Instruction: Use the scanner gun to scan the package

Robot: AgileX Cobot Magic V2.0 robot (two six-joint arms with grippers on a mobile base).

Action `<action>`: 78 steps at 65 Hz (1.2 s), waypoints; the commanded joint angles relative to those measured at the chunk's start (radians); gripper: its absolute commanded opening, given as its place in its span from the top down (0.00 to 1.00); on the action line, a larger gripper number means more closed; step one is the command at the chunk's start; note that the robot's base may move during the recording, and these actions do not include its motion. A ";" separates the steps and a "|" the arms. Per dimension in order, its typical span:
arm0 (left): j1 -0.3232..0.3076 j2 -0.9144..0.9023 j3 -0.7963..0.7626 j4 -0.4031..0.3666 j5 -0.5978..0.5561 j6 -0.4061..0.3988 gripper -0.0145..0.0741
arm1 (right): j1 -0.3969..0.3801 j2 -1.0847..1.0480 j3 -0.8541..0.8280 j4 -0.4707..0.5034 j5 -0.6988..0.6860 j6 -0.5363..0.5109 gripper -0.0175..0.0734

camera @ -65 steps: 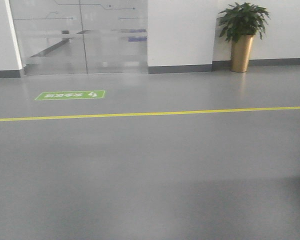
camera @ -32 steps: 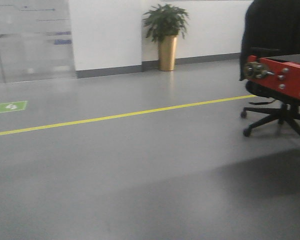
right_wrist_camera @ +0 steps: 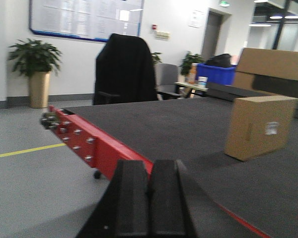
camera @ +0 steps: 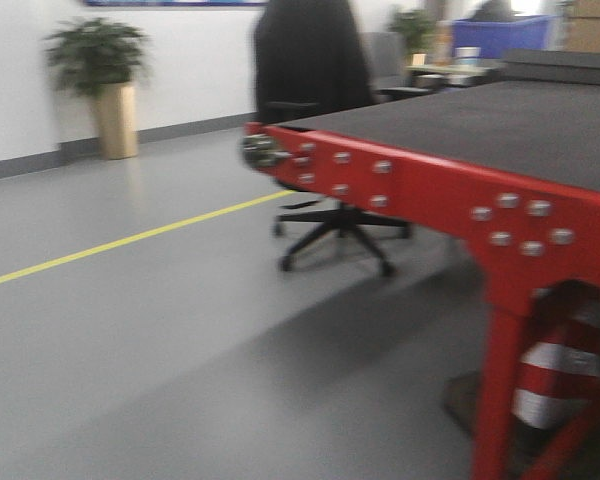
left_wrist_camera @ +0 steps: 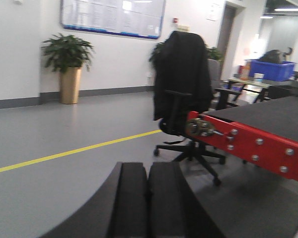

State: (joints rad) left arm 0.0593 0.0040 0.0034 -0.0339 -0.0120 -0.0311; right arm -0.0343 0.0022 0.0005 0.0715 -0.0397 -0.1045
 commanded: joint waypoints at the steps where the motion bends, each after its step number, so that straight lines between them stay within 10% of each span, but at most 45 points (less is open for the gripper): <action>1: -0.004 -0.004 -0.003 0.002 -0.014 -0.001 0.96 | -0.002 -0.002 0.000 -0.006 -0.021 0.001 0.99; 78: -0.004 -0.004 -0.003 0.002 -0.014 -0.001 0.96 | -0.002 -0.002 0.000 -0.006 -0.021 0.001 0.99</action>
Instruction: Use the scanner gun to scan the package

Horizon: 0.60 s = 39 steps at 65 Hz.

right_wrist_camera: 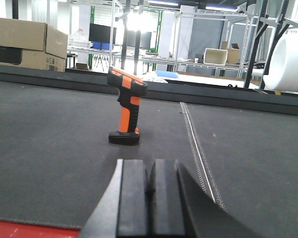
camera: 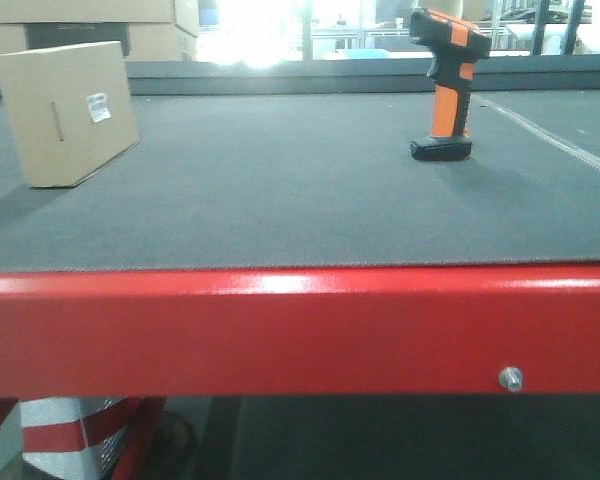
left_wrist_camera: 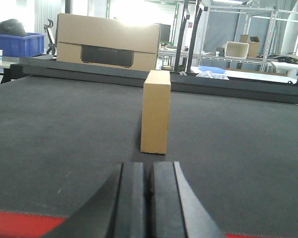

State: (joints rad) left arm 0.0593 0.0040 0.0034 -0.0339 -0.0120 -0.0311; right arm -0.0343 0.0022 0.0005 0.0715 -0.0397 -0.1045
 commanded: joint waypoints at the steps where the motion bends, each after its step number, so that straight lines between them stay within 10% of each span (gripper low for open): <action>1: -0.004 -0.004 -0.003 0.002 -0.014 -0.001 0.96 | -0.002 -0.002 0.000 -0.006 -0.021 0.001 0.99; 39: -0.004 -0.004 -0.003 0.002 -0.014 -0.001 0.96 | -0.002 -0.002 0.000 -0.006 -0.021 0.001 0.99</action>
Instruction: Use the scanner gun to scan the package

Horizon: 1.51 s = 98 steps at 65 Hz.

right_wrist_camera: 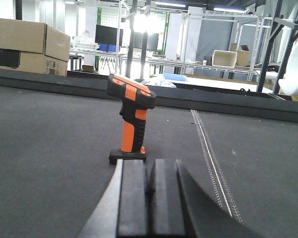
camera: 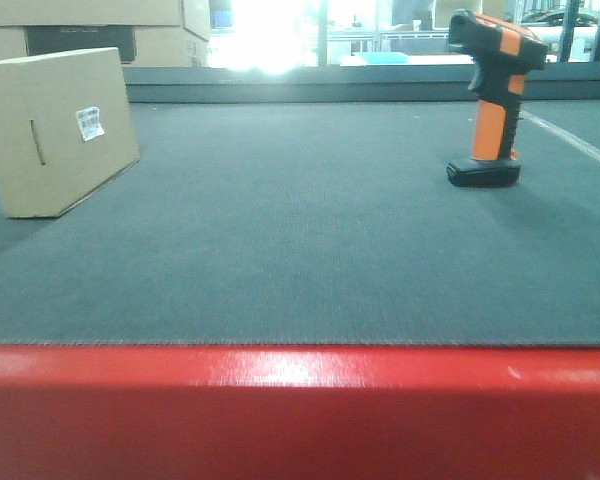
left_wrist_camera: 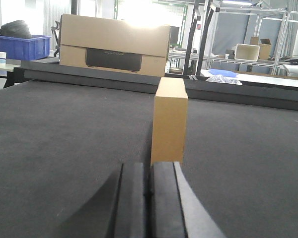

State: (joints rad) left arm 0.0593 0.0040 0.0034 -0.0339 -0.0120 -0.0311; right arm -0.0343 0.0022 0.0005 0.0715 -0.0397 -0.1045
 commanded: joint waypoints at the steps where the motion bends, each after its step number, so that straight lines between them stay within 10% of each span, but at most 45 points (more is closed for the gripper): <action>1: -0.004 -0.004 -0.003 0.002 -0.014 -0.001 0.96 | -0.002 -0.002 0.000 -0.006 -0.021 0.001 0.99; 98: -0.004 -0.004 -0.003 0.002 -0.014 -0.001 0.96 | -0.002 -0.002 0.000 -0.006 -0.021 0.001 0.99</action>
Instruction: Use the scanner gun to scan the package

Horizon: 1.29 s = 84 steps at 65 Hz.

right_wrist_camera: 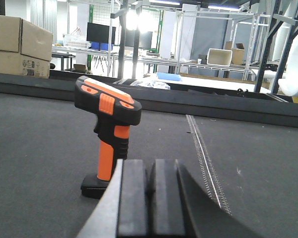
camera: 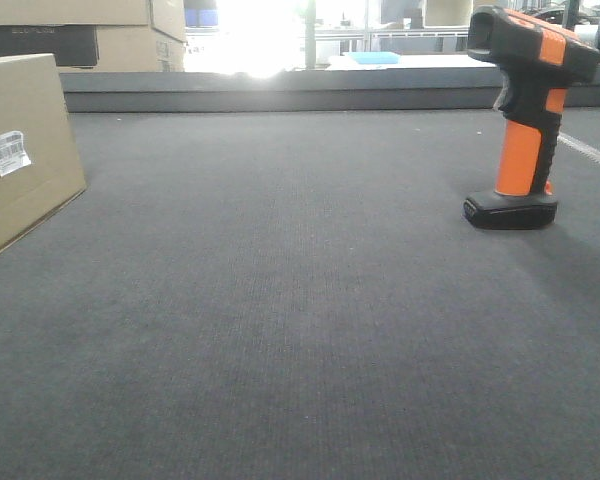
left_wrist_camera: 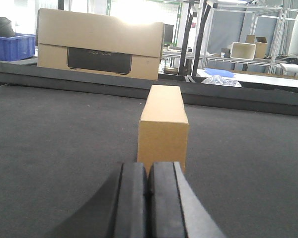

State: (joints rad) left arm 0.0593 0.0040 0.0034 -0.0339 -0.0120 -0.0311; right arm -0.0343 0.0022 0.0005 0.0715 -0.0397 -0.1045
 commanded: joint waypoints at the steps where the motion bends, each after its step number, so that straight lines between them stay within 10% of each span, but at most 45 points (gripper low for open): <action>1: -0.004 -0.004 -0.003 0.002 -0.014 -0.001 0.96 | -0.002 -0.002 0.000 -0.006 -0.021 0.001 0.99; 49: -0.005 -0.004 -0.003 0.028 -0.057 0.003 0.96 | -0.002 -0.002 0.000 -0.006 -0.021 0.001 0.99; 60: -0.005 -0.003 -0.097 0.183 0.046 0.003 0.96 | -0.002 -0.002 0.000 -0.006 -0.021 0.001 0.99; 84: -0.005 0.322 -0.486 0.186 0.343 0.003 0.96 | -0.002 -0.002 0.000 -0.006 -0.021 0.001 0.99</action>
State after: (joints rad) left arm 0.0593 0.2383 -0.3988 0.1590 0.2714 -0.0272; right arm -0.0343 0.0022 0.0005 0.0715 -0.0397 -0.1045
